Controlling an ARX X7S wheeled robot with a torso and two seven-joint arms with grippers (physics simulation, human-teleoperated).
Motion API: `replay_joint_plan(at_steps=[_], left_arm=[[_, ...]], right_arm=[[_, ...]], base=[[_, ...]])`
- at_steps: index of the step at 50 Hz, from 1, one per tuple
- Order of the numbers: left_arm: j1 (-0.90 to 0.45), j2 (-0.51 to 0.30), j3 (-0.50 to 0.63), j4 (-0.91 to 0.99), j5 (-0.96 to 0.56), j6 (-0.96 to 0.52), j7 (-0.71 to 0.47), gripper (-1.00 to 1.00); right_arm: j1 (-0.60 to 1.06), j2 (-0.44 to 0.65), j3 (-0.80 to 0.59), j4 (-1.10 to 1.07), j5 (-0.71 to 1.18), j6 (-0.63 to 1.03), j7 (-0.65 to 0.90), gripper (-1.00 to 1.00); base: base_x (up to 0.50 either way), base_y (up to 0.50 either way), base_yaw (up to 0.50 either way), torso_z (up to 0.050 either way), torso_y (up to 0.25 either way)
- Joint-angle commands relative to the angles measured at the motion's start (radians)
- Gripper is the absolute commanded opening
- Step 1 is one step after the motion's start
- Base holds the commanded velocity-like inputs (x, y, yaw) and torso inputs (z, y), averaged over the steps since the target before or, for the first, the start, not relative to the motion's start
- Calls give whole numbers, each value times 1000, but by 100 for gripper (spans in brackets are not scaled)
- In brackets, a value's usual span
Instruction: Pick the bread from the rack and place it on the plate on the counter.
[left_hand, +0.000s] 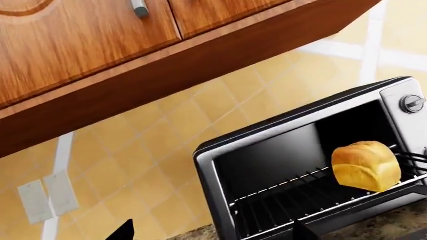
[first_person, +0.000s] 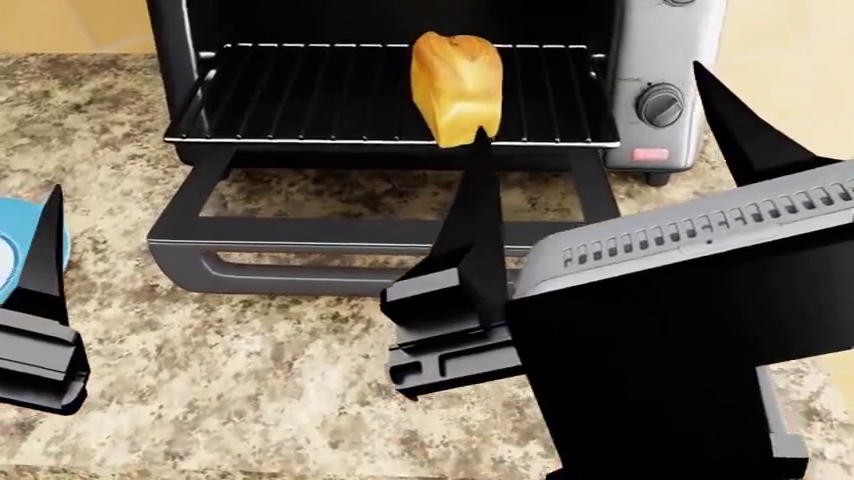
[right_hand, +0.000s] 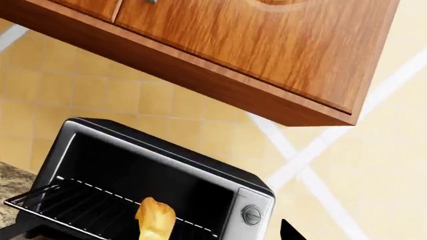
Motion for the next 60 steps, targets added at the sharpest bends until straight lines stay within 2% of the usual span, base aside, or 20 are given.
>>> replay_joint_plan(at_steps=[1,8,9,11,13,14,15,22,26,31,35,36,41,46,47,49,53,58,59,60], left_arm=[[36,1,-10,0,-6,29,-32,100],[-109,1,142,0,143,-117,116,100],[41,1,-8,0,-7,33,-34,100],[-108,1,136,0,138,-114,114,100],[66,1,-30,0,-45,57,-58,100],[-84,1,120,0,105,-93,92,100],[63,1,-28,0,-42,55,-55,100],[55,1,-31,0,-18,21,-56,100],[-85,1,147,0,155,-149,110,100],[50,1,-25,0,-1,-40,-37,100],[-107,1,134,0,183,-210,138,100],[43,1,-16,0,33,-60,-12,100],[-83,1,139,0,182,-199,127,100],[93,1,-18,0,10,-38,-37,100],[-57,1,132,0,160,-188,113,100],[106,1,-36,0,-23,-25,-64,100],[-51,1,123,0,143,-183,98,100],[114,1,-34,0,-18,-26,-56,100],[-36,1,116,0,132,-176,94,100],[114,1,-34,0,-18,-26,-56,100]], right_arm=[[-35,27,29,-15,-26,-19,-33,100],[-43,34,28,-22,-26,-30,-37,100],[-41,34,24,-21,-25,-29,-34,100],[-37,28,16,-18,-25,-29,-32,100],[-33,23,5,-17,-23,-27,-28,100],[-31,24,4,-17,-22,-27,-26,100],[-32,21,0,-16,-24,-27,-27,100],[-50,18,4,14,-30,-47,-31,100],[-104,-3,32,68,-57,-98,-152,100],[-117,-11,47,104,-32,-129,-192,100],[-95,-9,31,119,-16,-120,-186,100],[-88,-9,24,123,-15,-115,-188,100],[-42,-3,0,160,23,-100,-181,100],[41,13,-60,224,116,-63,-134,100],[56,17,-69,235,132,-58,-129,100],[69,22,-82,261,139,-48,-133,100],[105,13,-119,301,145,-27,-138,100],[149,14,-143,347,136,-7,-156,100],[151,15,-145,358,133,-6,-163,100],[156,17,-146,368,134,-6,-165,100]], base=[[387,0,0,50,51],[384,0,0,50,51],[375,0,0,50,51],[361,0,0,50,51],[357,0,0,50,50],[352,0,0,50,53],[355,0,0,50,51],[223,3,0,38,36],[0,0,0,0,0],[0,0,0,0,0],[0,0,0,0,0],[0,0,0,0,0],[0,0,0,0,0],[0,0,0,0,0],[0,0,0,0,0],[0,0,0,0,0],[0,0,0,0,0],[0,0,0,0,0],[0,0,0,0,0],[0,0,0,0,0]])
